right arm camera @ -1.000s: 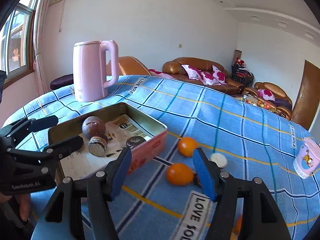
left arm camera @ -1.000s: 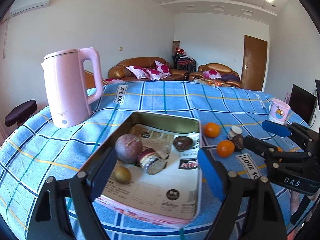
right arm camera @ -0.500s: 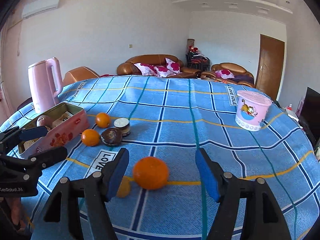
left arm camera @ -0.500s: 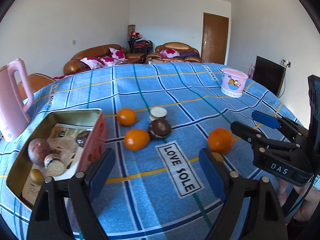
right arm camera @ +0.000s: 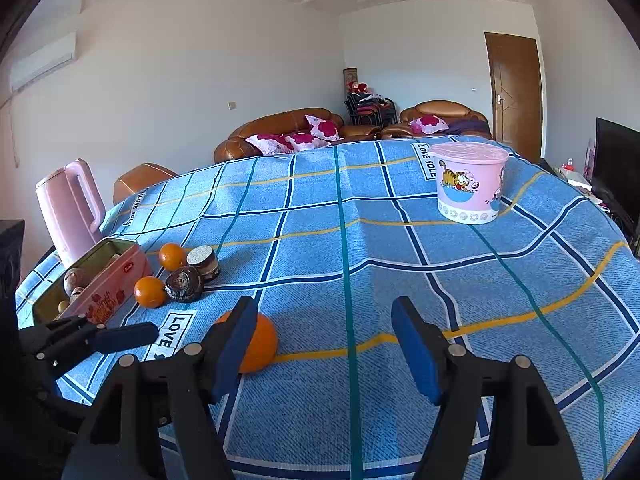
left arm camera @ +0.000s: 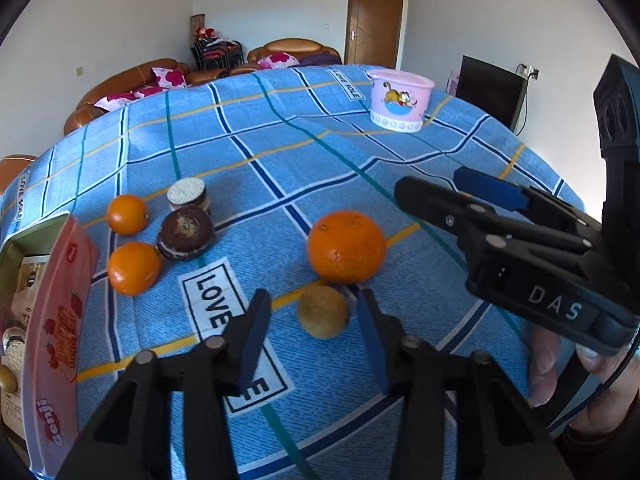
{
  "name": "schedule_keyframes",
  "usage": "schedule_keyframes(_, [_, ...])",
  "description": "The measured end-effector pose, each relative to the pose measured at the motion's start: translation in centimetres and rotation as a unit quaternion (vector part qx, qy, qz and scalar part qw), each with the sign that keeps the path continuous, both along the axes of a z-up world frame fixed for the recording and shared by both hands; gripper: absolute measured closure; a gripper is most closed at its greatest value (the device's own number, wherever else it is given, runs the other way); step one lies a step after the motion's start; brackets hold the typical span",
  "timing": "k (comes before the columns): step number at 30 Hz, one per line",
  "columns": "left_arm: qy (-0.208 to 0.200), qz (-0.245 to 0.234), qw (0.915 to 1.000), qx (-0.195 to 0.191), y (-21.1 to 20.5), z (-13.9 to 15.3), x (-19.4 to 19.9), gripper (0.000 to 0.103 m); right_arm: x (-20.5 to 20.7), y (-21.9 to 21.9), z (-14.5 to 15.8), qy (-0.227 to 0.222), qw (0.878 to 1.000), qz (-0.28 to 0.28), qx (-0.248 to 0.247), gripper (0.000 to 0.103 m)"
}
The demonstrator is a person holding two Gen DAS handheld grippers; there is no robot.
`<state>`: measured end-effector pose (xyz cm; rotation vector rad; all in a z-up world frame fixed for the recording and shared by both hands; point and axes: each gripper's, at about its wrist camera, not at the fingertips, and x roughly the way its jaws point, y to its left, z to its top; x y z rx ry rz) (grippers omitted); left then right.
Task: Organize fruits
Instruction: 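Close the left tool on the kiwi while the right tool closes on the orange, then lift the kiwi with the left tool while the right tool lifts the orange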
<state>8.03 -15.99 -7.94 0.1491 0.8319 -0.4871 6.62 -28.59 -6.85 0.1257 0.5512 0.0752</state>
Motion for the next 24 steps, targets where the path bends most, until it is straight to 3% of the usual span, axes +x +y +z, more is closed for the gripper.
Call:
schedule_keyframes(1, [0.009, -0.003, 0.9999, -0.007, 0.1, -0.1, 0.2, 0.074, 0.0, 0.1, 0.0, 0.001, 1.0, 0.0, -0.001, 0.032])
schedule_keyframes(6, [-0.001, 0.002, 0.9996, -0.029, 1.4, 0.4, -0.1, 0.074, 0.3, 0.8, -0.2, 0.01, 1.0, 0.01, -0.013, 0.032])
schedule_keyframes(11, [-0.029, 0.054, 0.9977, -0.028, 4.8, 1.3, 0.4, 0.074, 0.7, 2.7, -0.1, 0.016, 0.999, 0.046, -0.024, 0.032])
schedule_keyframes(18, [0.004, 0.089, 0.994, -0.063, 7.9, 0.7, 1.8, 0.074, 2.1, 5.8, -0.8, 0.064, 0.993, 0.089, -0.049, 0.032])
schedule_keyframes(19, [0.007, 0.089, 0.9937, -0.066, 8.0, 0.6, 1.9, 0.074, 2.4, 6.0, -1.1, 0.074, 0.992, 0.089, -0.052, 0.034])
schedule_keyframes(22, [0.01, 0.089, 0.9932, -0.075, 8.2, 0.5, 1.9, 0.074, 2.8, 5.8, -1.6, 0.094, 0.99, 0.089, -0.047, 0.053])
schedule_keyframes(24, [0.004, 0.09, 0.9931, -0.075, 8.2, 0.6, 1.7, 0.074, 2.8, 5.7, -1.8, 0.097, 0.99, 0.092, -0.043, 0.053])
